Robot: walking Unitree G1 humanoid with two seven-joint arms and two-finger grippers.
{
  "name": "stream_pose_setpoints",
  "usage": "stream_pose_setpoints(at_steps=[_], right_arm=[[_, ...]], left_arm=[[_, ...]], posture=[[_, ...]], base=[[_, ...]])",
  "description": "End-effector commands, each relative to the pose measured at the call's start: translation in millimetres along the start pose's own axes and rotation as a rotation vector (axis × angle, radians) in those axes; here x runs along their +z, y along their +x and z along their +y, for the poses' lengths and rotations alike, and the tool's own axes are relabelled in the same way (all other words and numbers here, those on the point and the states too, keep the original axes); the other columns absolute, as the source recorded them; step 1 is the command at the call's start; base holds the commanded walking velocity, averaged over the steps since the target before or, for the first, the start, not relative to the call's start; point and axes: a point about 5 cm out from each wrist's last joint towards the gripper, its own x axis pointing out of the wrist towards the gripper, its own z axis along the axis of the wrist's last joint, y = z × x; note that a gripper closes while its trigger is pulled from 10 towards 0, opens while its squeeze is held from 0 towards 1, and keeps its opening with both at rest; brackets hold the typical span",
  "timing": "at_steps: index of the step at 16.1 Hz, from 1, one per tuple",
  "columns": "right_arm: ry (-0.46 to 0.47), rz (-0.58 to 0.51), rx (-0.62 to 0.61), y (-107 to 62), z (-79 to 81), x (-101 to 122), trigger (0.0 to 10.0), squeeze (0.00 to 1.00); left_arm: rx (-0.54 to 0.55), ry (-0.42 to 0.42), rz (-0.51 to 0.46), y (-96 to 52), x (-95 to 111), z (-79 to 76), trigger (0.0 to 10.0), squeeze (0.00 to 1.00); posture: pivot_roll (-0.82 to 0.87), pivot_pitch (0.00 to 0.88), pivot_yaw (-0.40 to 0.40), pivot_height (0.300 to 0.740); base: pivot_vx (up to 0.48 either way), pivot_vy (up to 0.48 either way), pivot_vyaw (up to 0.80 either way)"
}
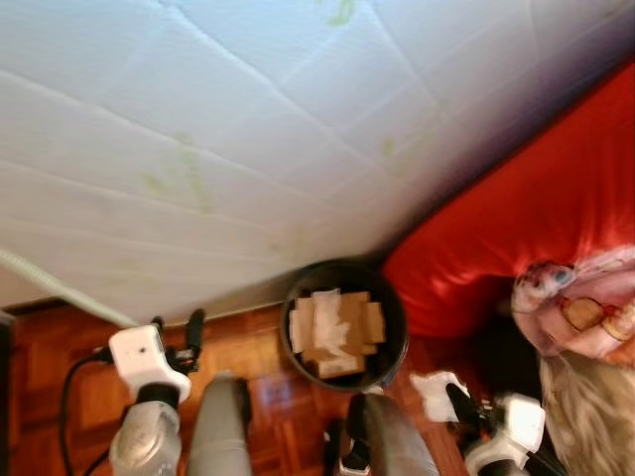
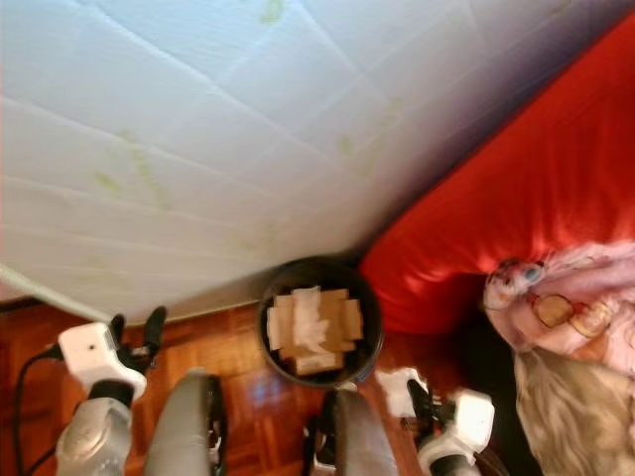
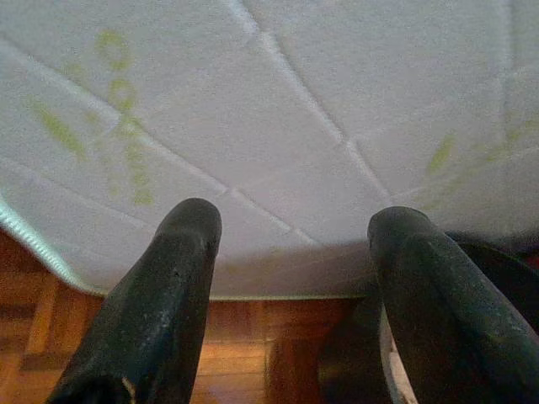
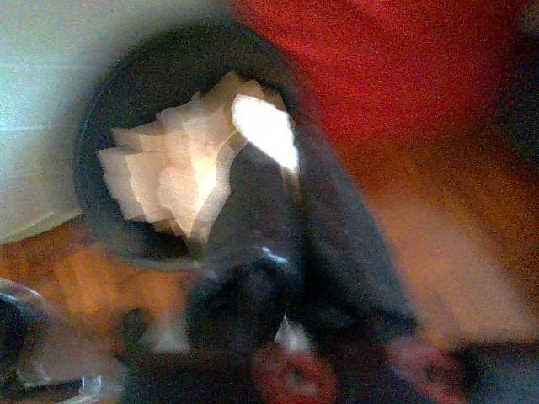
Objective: Clean up the room
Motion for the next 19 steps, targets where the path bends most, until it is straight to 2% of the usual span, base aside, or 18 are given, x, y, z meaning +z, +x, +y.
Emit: stream_pose_setpoints(at_steps=[1,2,5,6,7,8,10,12,16,19], right_arm=[[0.047,0.084,-0.116,39.9,22.7,17.6,10.0,0.0],[0.058,0.078,-0.155,38.0,18.6,16.7,10.0,0.0],[0.118,-0.03,-0.296,26.8,-8.5,27.2,10.0,0.0],[0.125,-0.039,-0.303,25.0,-12.2,28.4,10.0,0.0],[0.113,-0.012,-0.255,25.4,-10.3,25.9,10.0,0.0],[0.066,0.041,-0.142,28.4,3.4,18.7,10.0,0.0],[0.033,0.086,-0.076,34.4,16.4,13.1,10.0,0.0],[0.015,0.123,0.006,45.8,43.3,11.9,10.0,0.0],[-0.056,0.115,0.081,61.3,81.7,21.8,10.0,0.0],[-0.064,0.107,0.076,65.7,91.1,26.2,10.0,0.0]], left_arm=[[-0.009,-0.019,0.047,-2.2,-8.4,-0.7,10.0,0.0],[-0.016,-0.014,0.046,0.4,-6.6,0.0,10.0,0.0],[-0.039,0.001,0.039,7.2,1.2,4.3,10.0,0.0],[-0.053,0.008,0.039,8.9,2.8,4.3,10.0,0.0],[-0.068,0.016,0.04,10.9,4.4,5.1,10.0,0.0],[-0.073,0.018,0.038,12.1,5.8,4.9,10.0,0.0],[-0.08,0.022,0.034,12.6,7.9,3.9,10.0,0.0],[-0.098,0.023,0.018,13.7,15.9,3.1,10.0,0.0],[-0.151,0.01,-0.028,14.6,33.0,-6.5,10.0,0.0],[-0.157,0.004,-0.033,10.4,37.5,-10.1,10.0,0.0]], posture=[[0.19,0.329,-0.116,0.642],[0.19,0.32,-0.103,0.642],[0.19,0.298,-0.057,0.642],[0.19,0.293,-0.047,0.642],[0.19,0.291,-0.037,0.642],[0.19,0.293,-0.032,0.642],[0.21,0.299,-0.03,0.642],[0.23,0.318,-0.027,0.642],[0.26,0.354,-0.028,0.642],[0.27,0.369,-0.031,0.642]], base=[[0.0,0.0,0.0],[0.0,0.0,0.0],[0.0,0.0,0.0],[0.0,0.0,0.0],[0.0,0.0,0.0],[0.0,0.0,0.0],[0.0,0.0,0.0],[0.0,0.0,0.0],[0.0,0.0,0.0],[0.0,0.0,0.0]])
